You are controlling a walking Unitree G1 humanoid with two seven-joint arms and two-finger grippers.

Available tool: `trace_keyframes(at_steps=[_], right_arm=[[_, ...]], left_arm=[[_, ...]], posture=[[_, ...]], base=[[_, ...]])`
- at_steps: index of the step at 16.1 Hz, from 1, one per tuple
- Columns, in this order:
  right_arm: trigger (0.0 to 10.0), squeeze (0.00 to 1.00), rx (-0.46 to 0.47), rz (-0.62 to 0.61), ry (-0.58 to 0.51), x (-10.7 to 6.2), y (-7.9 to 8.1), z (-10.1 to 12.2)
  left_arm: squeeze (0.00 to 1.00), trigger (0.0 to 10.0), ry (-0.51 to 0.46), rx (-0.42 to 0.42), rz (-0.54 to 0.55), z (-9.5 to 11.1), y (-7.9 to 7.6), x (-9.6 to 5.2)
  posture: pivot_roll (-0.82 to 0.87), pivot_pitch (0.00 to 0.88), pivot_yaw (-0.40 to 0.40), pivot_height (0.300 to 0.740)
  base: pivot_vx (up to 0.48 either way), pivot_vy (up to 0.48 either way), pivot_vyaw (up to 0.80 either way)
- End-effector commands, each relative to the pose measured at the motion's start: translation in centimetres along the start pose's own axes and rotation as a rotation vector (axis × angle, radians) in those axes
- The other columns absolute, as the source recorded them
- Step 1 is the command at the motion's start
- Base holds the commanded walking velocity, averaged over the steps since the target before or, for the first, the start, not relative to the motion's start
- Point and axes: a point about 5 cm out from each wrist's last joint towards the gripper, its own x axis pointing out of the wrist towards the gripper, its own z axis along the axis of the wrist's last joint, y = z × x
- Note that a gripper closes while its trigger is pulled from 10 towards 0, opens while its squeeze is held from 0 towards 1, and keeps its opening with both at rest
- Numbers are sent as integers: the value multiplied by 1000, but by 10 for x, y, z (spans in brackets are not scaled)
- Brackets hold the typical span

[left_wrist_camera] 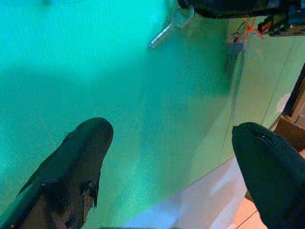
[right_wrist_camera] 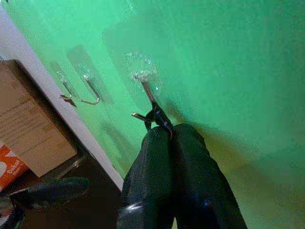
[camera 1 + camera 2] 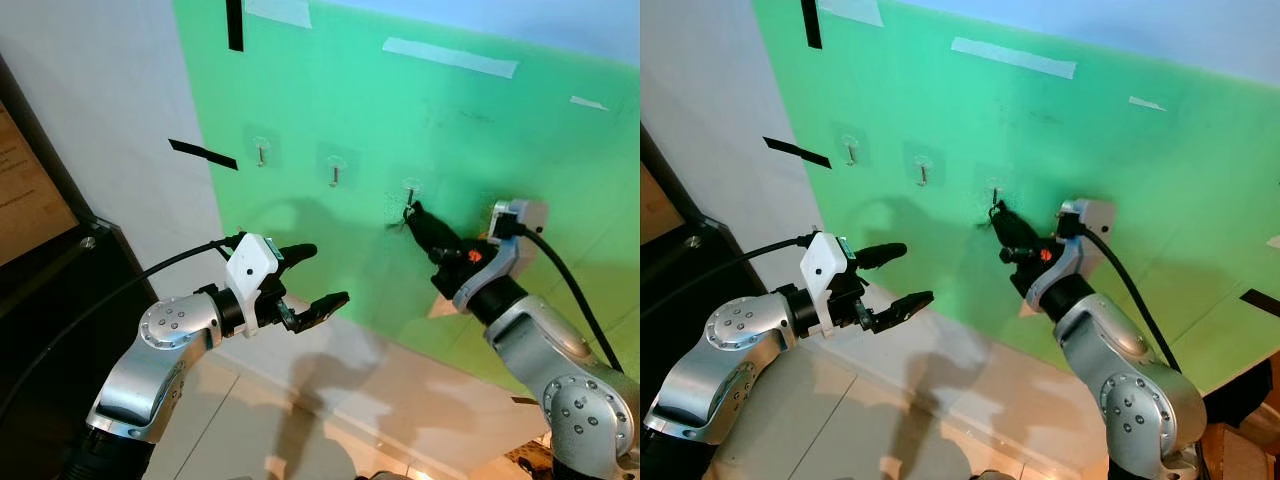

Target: Hang keys on a hook

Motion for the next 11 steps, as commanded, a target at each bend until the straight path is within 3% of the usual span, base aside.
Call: trace_keyframes(at_steps=[1, 6, 7, 8, 11], right_arm=[[10000, 0, -5, -24, 38, 0, -4, -6], [10000, 0, -33, -1, 28, 1, 1, -4], [10000, 839, -36, 4, 28, 1, 2, -5], [10000, 1000, -25, 4, 31, 1, 1, -6], [10000, 1000, 4, 11, 41, 0, 0, -8]], left_arm=[[0, 10000, 1, 16, -13, 3, -1, 3], [0, 10000, -5, 20, -12, 3, -1, 3], [0, 10000, -7, 19, -12, 3, -1, 3], [0, 10000, -7, 18, -11, 3, -1, 3], [0, 10000, -7, 18, -10, 4, -1, 2]], posture=[[-40, 0, -28, 740], [-44, 0, -27, 740], [-45, 0, -28, 740], [-45, 0, -28, 740], [-43, 0, -32, 740]], base=[[0, 0, 0], [0, 0, 0], [0, 0, 0], [0, 0, 0], [0, 0, 0]])
